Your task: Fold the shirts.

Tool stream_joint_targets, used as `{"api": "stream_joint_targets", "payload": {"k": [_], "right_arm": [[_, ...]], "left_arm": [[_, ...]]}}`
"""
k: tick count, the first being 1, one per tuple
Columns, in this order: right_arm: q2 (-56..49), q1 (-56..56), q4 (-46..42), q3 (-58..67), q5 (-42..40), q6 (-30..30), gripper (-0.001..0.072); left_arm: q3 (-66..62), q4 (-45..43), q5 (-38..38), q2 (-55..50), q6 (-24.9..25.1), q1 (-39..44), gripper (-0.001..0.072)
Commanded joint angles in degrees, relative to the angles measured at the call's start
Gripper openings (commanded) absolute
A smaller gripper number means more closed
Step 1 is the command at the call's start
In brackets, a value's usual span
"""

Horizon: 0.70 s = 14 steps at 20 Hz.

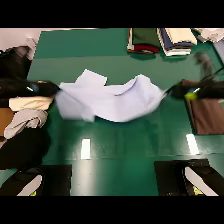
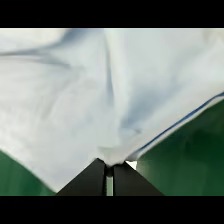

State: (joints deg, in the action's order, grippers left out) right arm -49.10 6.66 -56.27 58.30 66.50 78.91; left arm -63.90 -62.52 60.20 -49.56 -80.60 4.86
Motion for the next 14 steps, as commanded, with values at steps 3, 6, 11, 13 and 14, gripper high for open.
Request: {"api": "stream_joint_targets", "payload": {"k": [3,6,11,13,14], "right_arm": [[8.3,10.8,-0.9,30.6,4.8,0.0,0.0017],[5.9,20.2,-0.9,46.2,13.5,0.0,0.0017],[-0.9,24.7,-0.8,63.0,18.6,1.3,0.0016],[-3.1,24.7,-0.8,63.9,20.3,2.2,0.0016],[-3.7,24.7,-0.7,62.0,20.1,2.1,0.0016]], "left_arm": [[-31.7,-10.1,2.4,9.9,-3.5,0.0,0.0025],[-47.1,-11.2,2.4,10.6,-4.9,0.0,0.0024],[-55.0,-20.8,0.7,10.4,-8.0,0.0,0.0024],[-51.6,-24.5,5.1,8.3,-9.4,0.0,0.0024],[-49.0,-24.5,7.1,6.8,-9.4,0.0,0.0025]]}}
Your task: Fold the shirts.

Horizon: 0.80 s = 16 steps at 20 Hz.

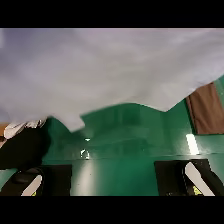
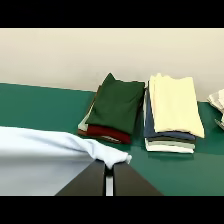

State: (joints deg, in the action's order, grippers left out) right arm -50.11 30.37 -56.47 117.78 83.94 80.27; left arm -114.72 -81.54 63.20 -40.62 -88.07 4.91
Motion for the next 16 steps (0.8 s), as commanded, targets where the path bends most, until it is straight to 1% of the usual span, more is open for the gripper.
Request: {"api": "stream_joint_targets", "payload": {"k": [1,3,6,9,11,13,16], "right_arm": [[-3.3,1.0,-0.5,-0.3,2.6,0.8,0.0016],[-5.5,1.0,-0.5,-6.7,3.1,0.7,0.0016],[-11.2,-1.6,-2.3,-15.9,3.1,-0.2,0.0016],[-19.8,-9.4,-12.8,-23.8,2.0,-0.2,0.0016],[-26.3,-13.5,-15.8,-27.6,0.2,-0.2,0.0016],[-33.0,-15.9,-15.6,-28.4,-3.2,-0.2,0.0016],[-42.0,-17.8,-15.0,-22.9,-6.1,-0.1,0.0016]], "left_arm": [[4.7,-5.2,5.8,-4.2,-1.9,-0.1,0.0025],[11.6,-4.0,7.3,-9.8,-1.9,-0.1,0.0025],[21.9,0.9,5.8,-20.4,-1.9,-0.1,0.0025],[27.8,3.4,2.5,-32.5,-1.8,-0.1,0.0026],[28.1,3.4,0.4,-40.3,-1.6,-0.1,0.0025],[27.9,3.6,-1.4,-45.9,-1.4,-0.1,0.0025],[27.3,4.6,-4.7,-49.4,1.7,-0.1,0.0025]]}}
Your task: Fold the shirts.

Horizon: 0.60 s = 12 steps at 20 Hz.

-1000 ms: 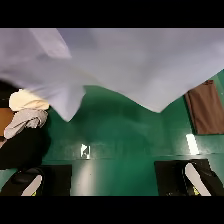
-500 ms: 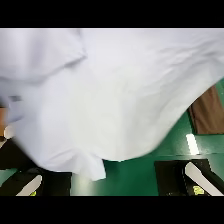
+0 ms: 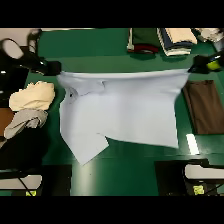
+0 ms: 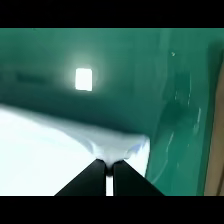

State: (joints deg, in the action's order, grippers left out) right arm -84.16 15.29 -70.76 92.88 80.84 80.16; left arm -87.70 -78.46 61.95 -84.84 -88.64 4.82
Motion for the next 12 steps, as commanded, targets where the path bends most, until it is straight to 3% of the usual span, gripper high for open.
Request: {"api": "stream_joint_targets", "payload": {"k": [1,4,7,12], "right_arm": [[-9.9,-3.2,-0.7,4.5,-3.0,0.0,0.0016],[-11.9,-3.5,-1.3,9.0,-1.7,-0.1,0.0016],[-8.5,-3.0,-4.0,2.9,-1.9,-0.3,0.0016],[-3.6,-3.5,-4.3,-11.3,-5.7,-0.7,0.0017]], "left_arm": [[0.3,1.9,-4.4,-5.3,2.7,-0.3,0.0025],[0.0,2.6,-0.2,-5.2,3.7,-2.7,0.0025],[1.7,2.6,5.6,-5.3,6.4,-4.0,0.0026],[10.3,10.2,2.0,-5.3,9.2,-3.9,0.0026]]}}
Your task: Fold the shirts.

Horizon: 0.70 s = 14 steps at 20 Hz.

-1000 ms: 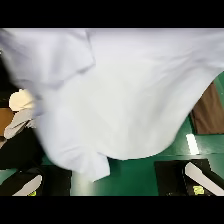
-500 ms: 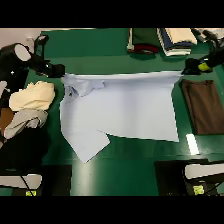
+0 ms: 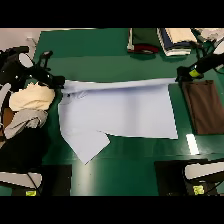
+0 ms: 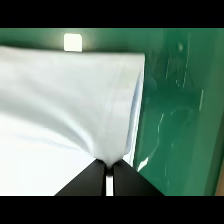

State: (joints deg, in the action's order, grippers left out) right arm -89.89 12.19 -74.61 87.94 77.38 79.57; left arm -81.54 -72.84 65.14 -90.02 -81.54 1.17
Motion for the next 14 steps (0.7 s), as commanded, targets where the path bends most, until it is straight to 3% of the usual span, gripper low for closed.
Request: {"api": "stream_joint_targets", "payload": {"k": [1,6,7,8,9,12,14], "right_arm": [[2.7,-0.4,-0.4,-8.3,-2.8,-0.1,0.0017],[5.3,-1.0,0.2,-16.0,-5.0,-0.1,0.0019],[5.6,-1.0,0.6,-16.6,-5.0,-0.1,0.008],[5.6,-1.0,1.7,-16.5,-5.0,-0.1,0.0275],[5.9,-1.0,3.0,-16.5,-4.4,-0.1,0.0349],[9.9,-0.9,3.4,-16.5,-2.1,-0.1,0.0349],[14.4,-0.9,3.5,-16.5,0.2,-0.1,0.0349]], "left_arm": [[5.5,4.6,-1.5,-0.1,2.1,-0.2,0.0026],[7.9,4.2,1.0,-0.1,2.1,-0.2,0.0054],[7.9,4.2,1.4,0.0,1.8,-0.2,0.0341],[7.8,4.1,1.6,0.3,0.6,-0.4,0.0546],[7.7,3.8,2.2,1.1,-0.8,-0.7,0.0547],[8.6,-1.0,6.7,7.4,-1.2,-1.1,0.0547],[14.8,-5.2,8.1,14.8,-4.3,-1.1,0.0547]]}}
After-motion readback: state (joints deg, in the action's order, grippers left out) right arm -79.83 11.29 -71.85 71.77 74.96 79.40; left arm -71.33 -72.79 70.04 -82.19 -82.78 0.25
